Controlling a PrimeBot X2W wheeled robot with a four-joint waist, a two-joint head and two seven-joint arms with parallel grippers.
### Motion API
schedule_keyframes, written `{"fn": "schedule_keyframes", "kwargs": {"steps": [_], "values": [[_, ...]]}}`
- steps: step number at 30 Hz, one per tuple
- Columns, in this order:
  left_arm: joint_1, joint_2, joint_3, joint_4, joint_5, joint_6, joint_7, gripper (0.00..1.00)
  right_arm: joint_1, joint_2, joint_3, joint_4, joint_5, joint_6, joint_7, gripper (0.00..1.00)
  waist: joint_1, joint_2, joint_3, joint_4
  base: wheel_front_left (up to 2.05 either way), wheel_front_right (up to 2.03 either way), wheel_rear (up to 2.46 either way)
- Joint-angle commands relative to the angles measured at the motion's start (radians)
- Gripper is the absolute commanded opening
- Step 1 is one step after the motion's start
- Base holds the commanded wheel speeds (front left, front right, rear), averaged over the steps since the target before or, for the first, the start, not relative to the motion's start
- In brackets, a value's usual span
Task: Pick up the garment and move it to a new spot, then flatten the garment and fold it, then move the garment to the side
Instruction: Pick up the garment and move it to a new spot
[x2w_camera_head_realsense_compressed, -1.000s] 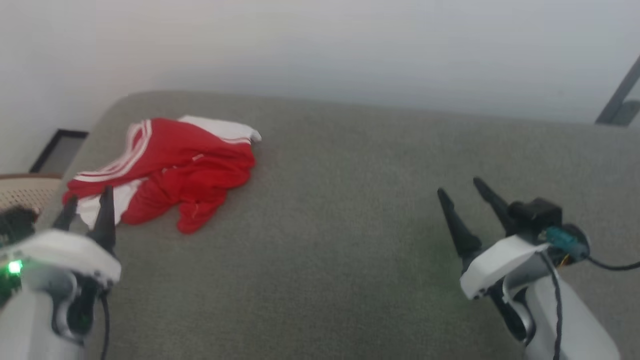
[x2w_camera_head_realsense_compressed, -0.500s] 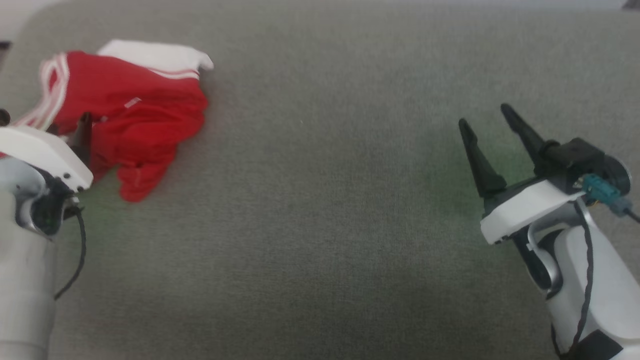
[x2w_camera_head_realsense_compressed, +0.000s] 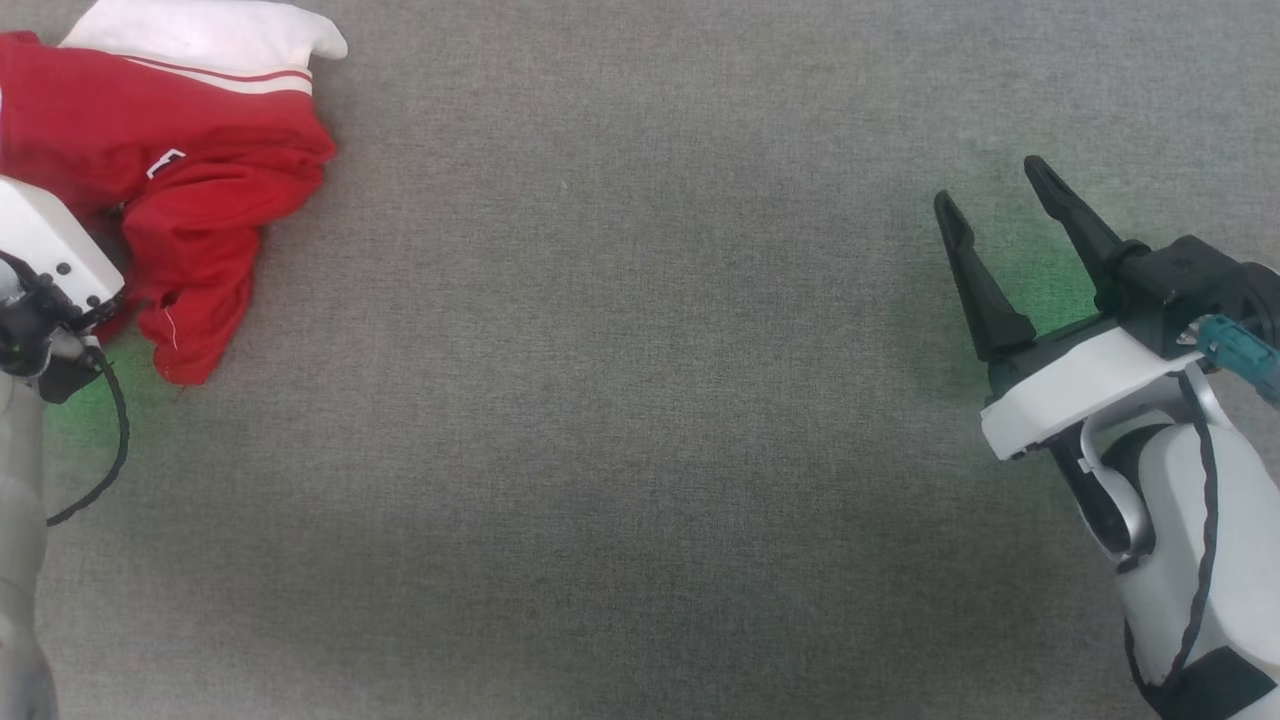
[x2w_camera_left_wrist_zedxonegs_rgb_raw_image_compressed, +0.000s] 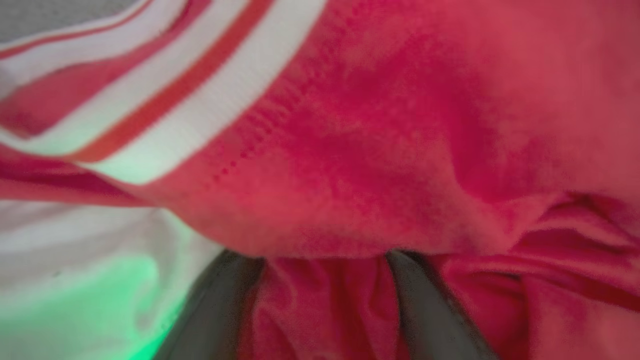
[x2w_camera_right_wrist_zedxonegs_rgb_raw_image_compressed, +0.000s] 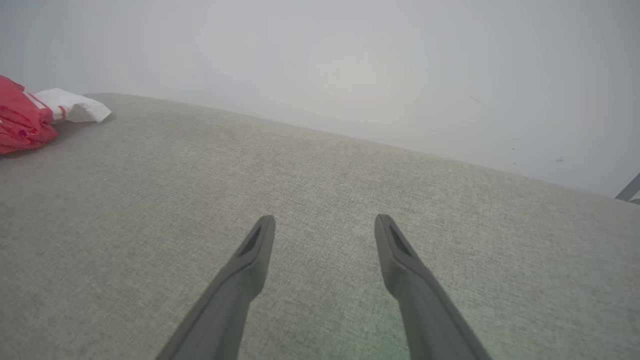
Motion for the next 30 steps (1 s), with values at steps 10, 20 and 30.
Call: {"fn": "schedule_keyframes", "kwargs": {"steps": [10,20,30], "values": [[0.006,0.021,-0.021,0.02,0.013,-0.04,-0.132,0.0,0.003,0.004,-0.007,0.013,-0.011,0.0,-0.005,1.0,0.0,-0.0001,-0.049,0.009,0.0,0.0,0.0],[-0.031,0.079,-0.11,-0.098,0.038,-0.056,-0.29,0.0,0.057,0.036,-0.03,0.052,-0.015,0.0,-0.031,1.0,0.0,-0.0001,-0.184,0.039,0.0,0.0,0.0],[-0.021,0.166,-0.217,-0.321,0.002,-0.056,-0.233,0.0,0.102,0.068,-0.039,0.08,-0.017,0.0,-0.048,1.0,0.0,-0.0001,-0.301,0.046,0.0,0.0,0.0]]}}
